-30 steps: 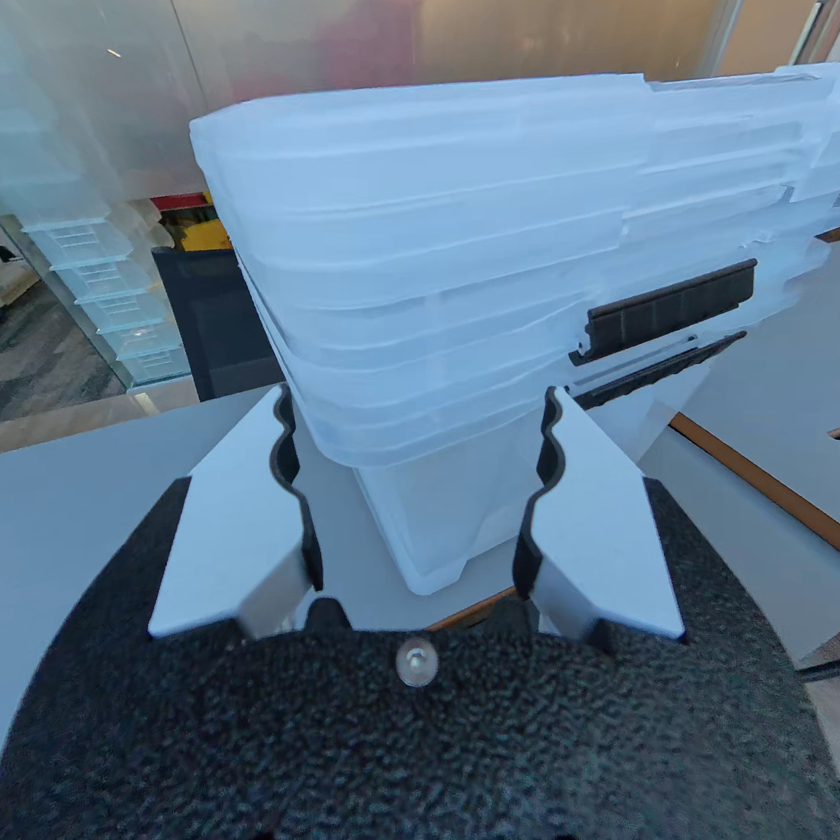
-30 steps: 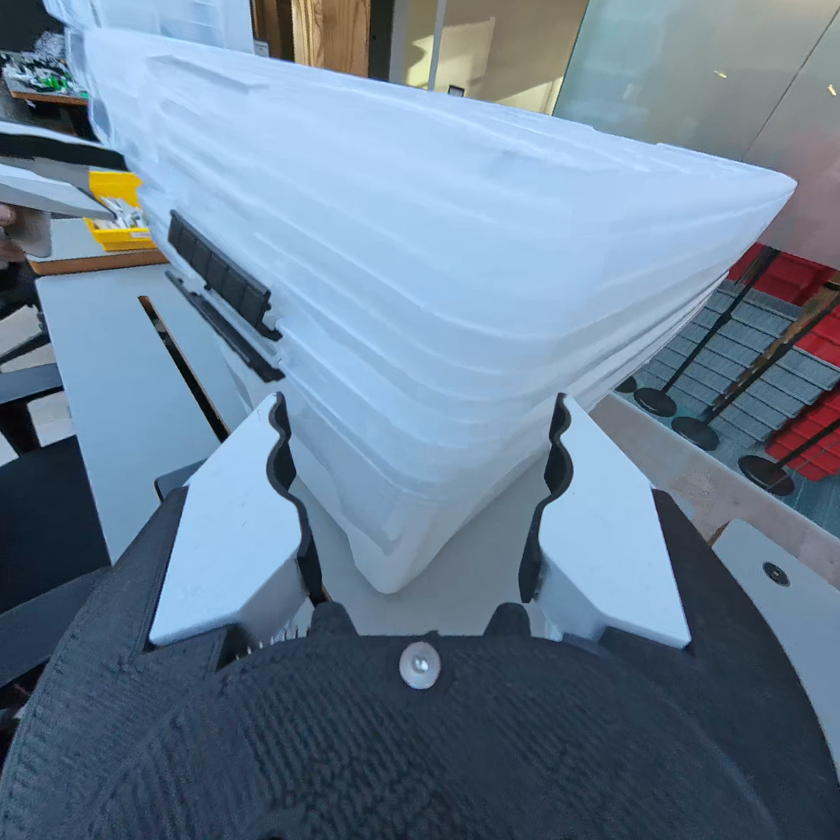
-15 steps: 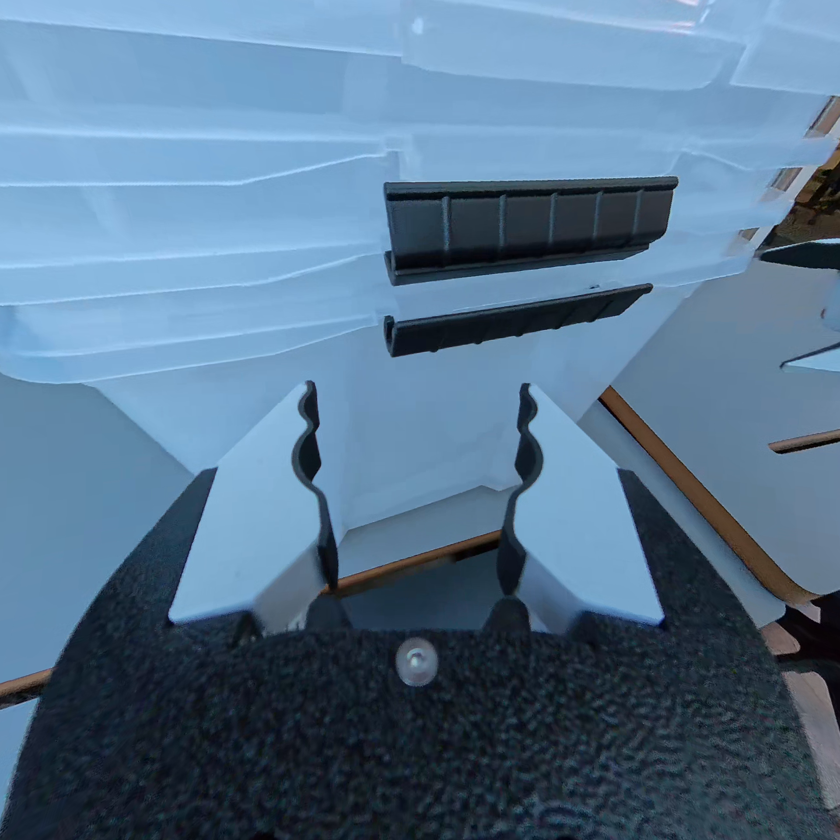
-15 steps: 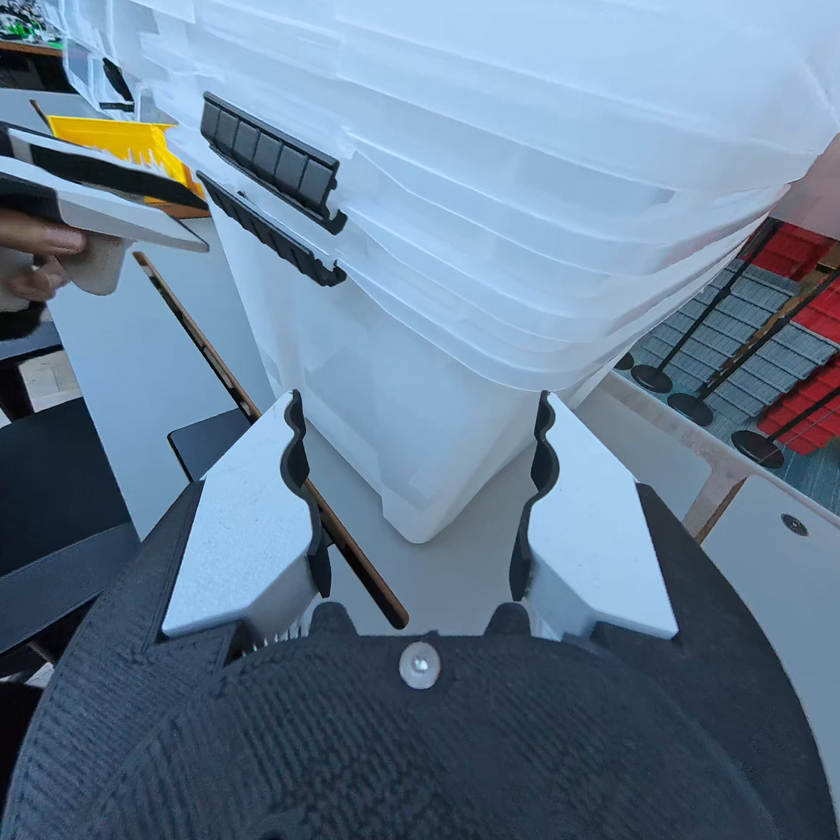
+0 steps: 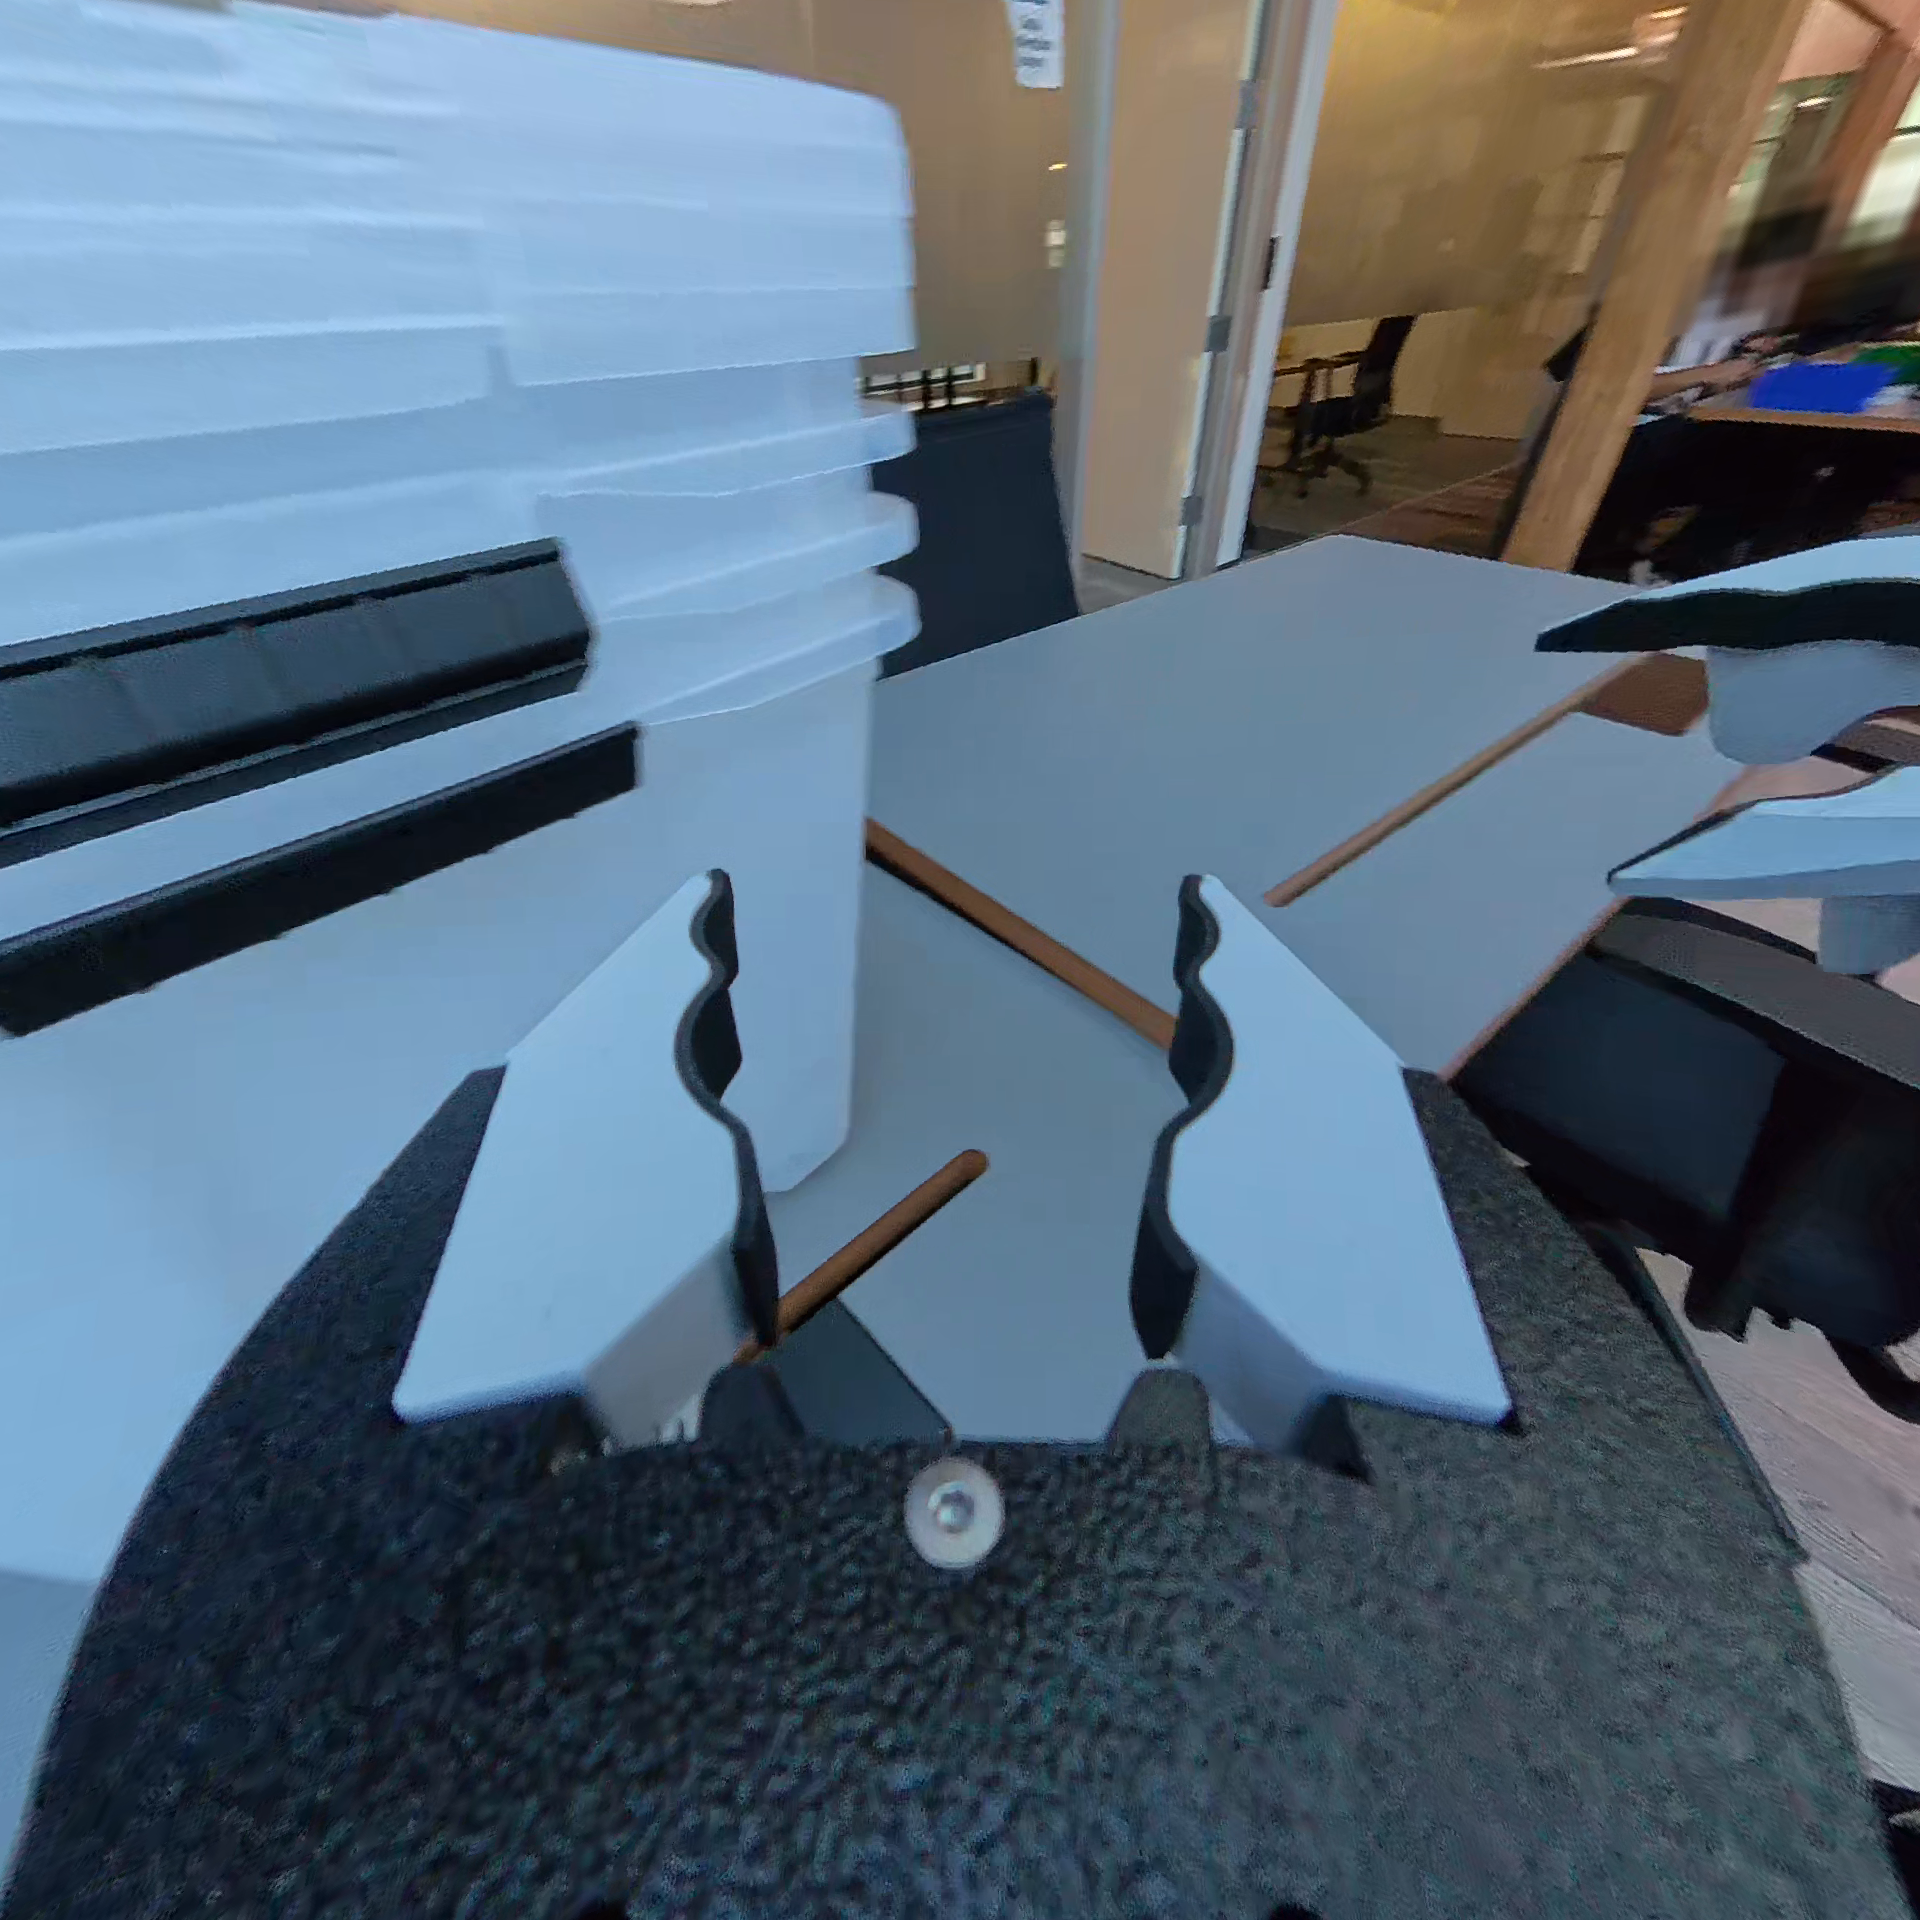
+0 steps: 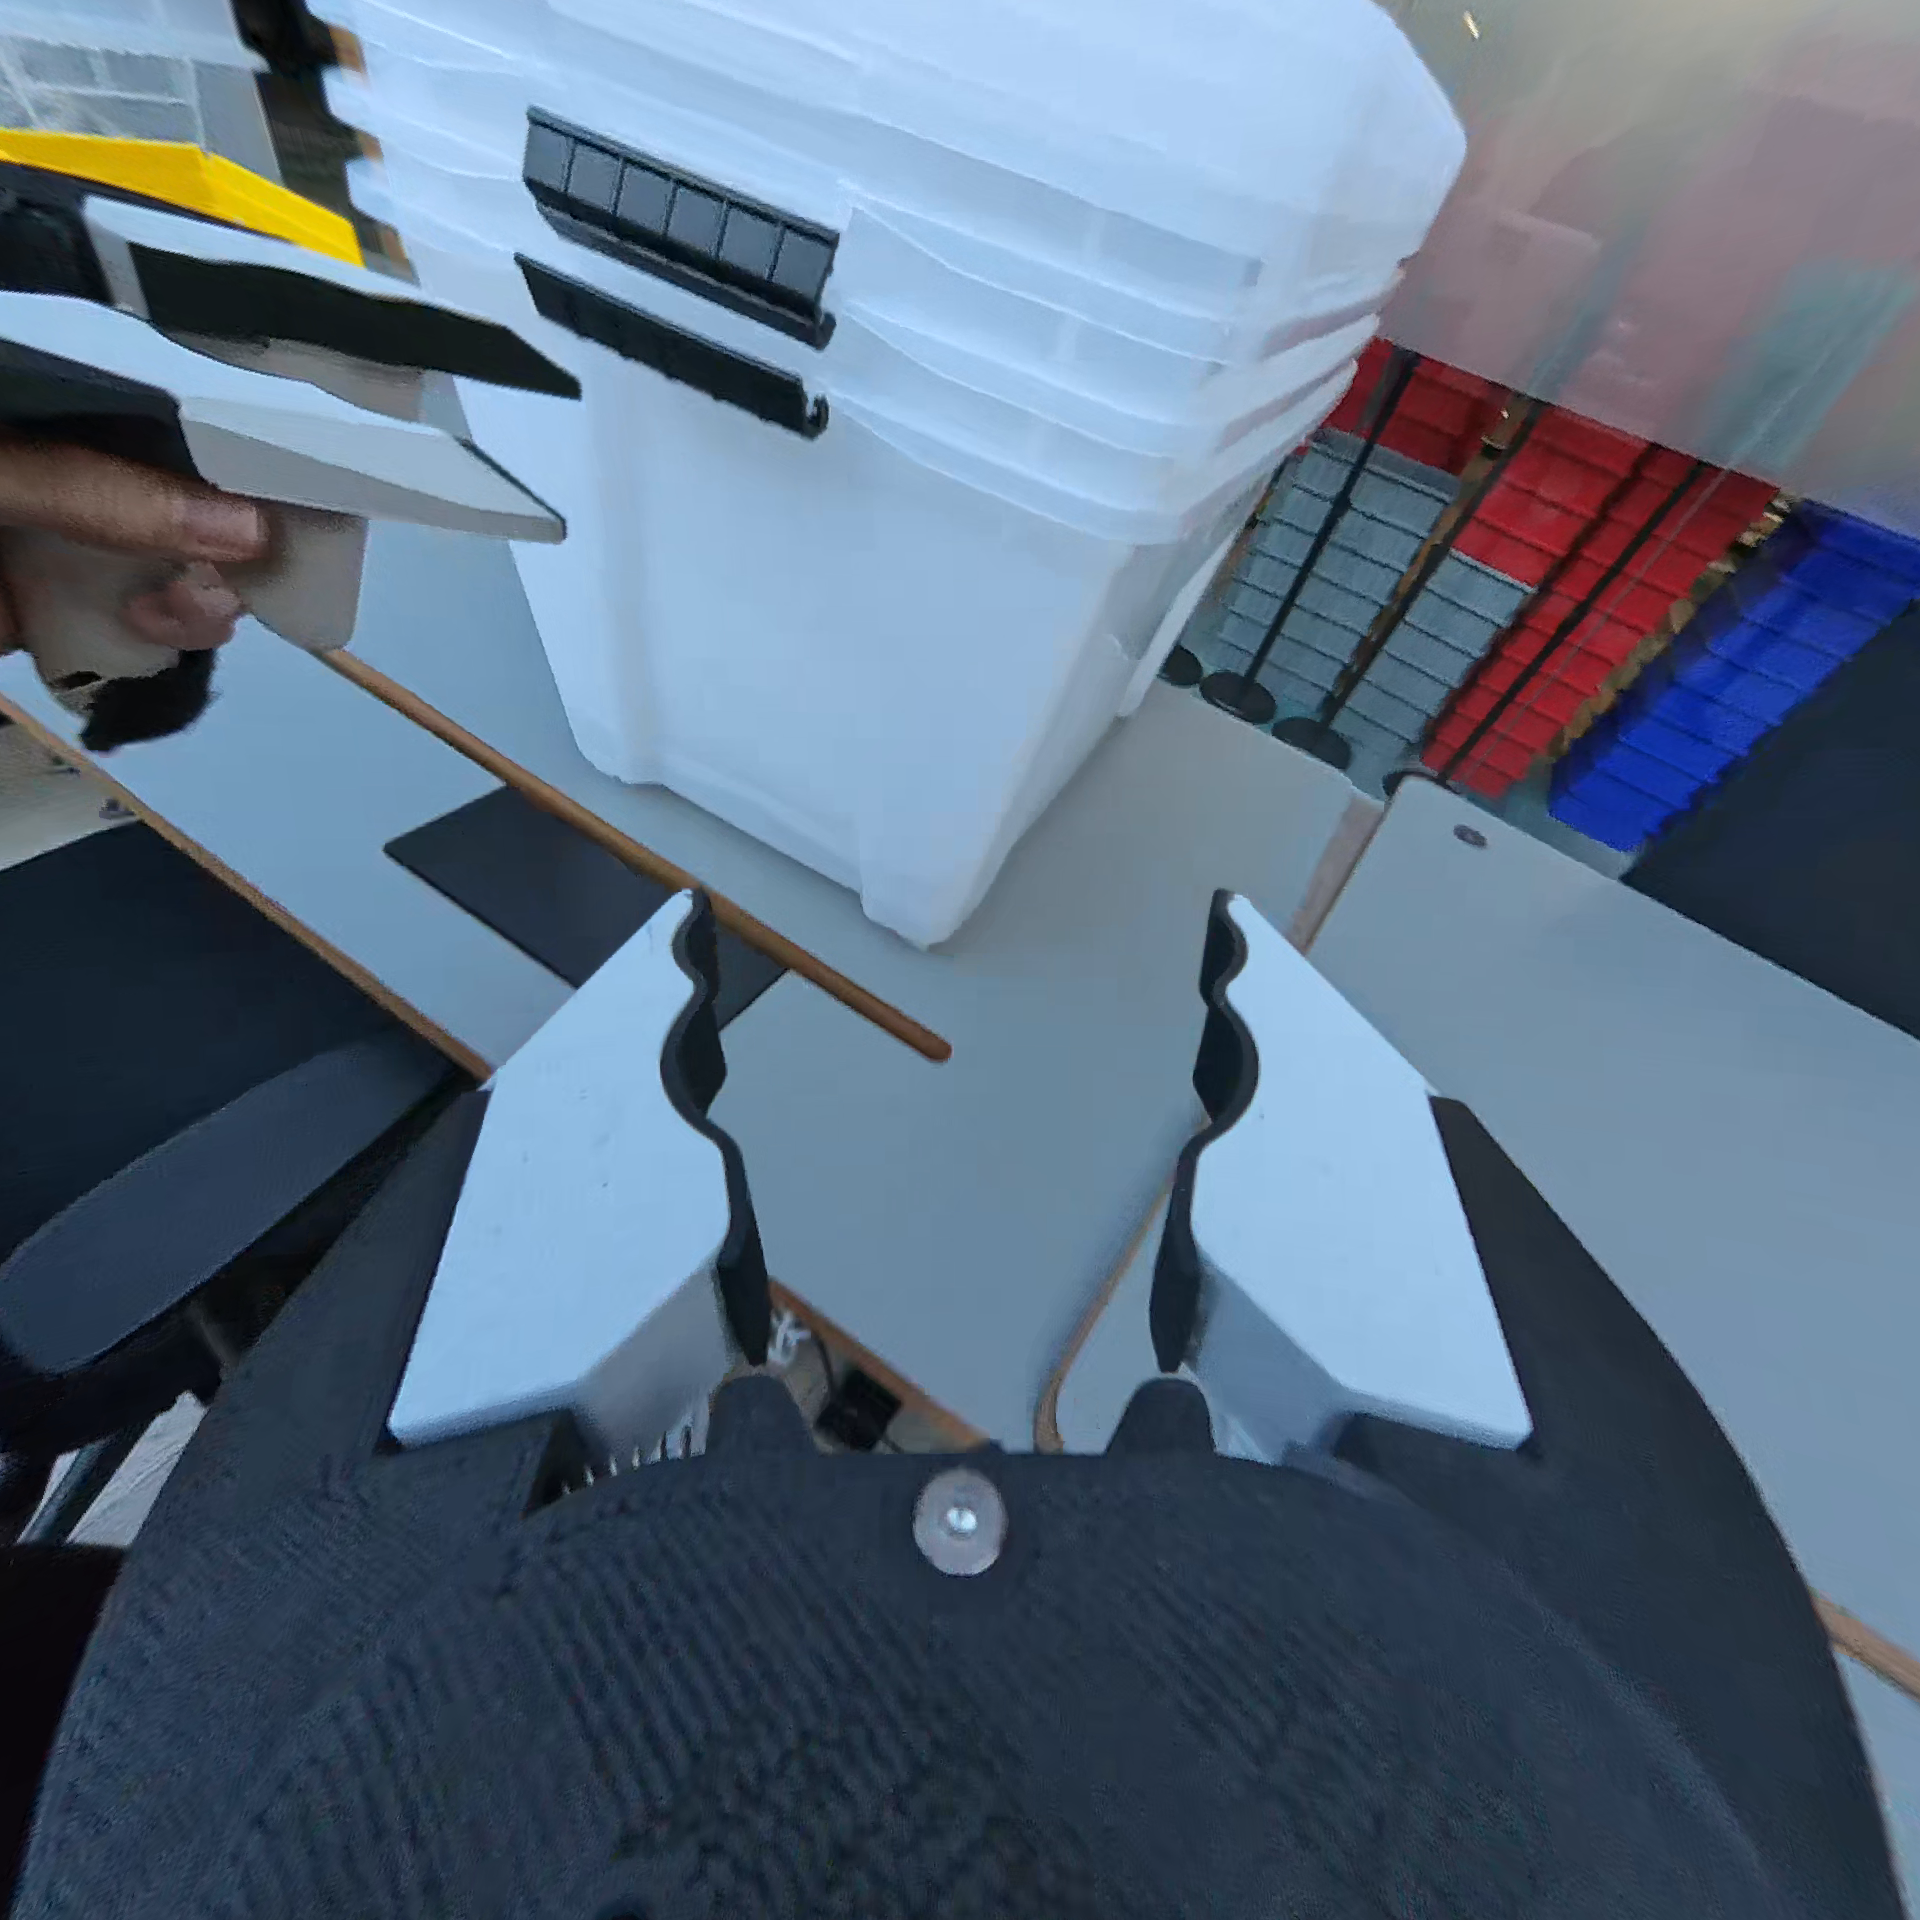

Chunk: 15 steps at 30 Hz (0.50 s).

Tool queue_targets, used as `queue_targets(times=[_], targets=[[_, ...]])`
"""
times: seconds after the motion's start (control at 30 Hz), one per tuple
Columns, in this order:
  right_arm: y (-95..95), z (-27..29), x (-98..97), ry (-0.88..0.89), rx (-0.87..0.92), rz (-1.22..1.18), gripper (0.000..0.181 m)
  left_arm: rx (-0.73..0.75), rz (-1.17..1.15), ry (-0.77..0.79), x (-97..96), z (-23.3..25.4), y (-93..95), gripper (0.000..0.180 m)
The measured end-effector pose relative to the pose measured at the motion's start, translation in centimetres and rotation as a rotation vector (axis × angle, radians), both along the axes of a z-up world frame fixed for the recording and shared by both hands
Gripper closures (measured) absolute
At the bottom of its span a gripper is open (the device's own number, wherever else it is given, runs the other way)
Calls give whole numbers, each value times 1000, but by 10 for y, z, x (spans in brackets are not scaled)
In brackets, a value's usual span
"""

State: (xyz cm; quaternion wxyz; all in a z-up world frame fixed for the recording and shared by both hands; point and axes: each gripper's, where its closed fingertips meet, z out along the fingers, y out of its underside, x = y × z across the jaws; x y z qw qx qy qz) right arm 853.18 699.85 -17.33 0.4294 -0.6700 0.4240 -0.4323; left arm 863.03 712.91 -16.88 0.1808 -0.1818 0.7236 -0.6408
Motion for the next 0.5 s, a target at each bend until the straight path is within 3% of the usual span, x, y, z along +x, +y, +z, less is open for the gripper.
queue_targets(times=[0.03, 0.2, 0.5], targets=[[-5, -3, -22, 14, -11, -27, 88, -10, -45, -5, -16, -1, -12, 98], [-55, -13, -134, 97, -52, -245, 94, -15, -287, 12, -96, -7, -79, 98], [-138, 12, -304, 9, 26, -691, 116, -23, -681, 34, -241, 7, -195, 106]])
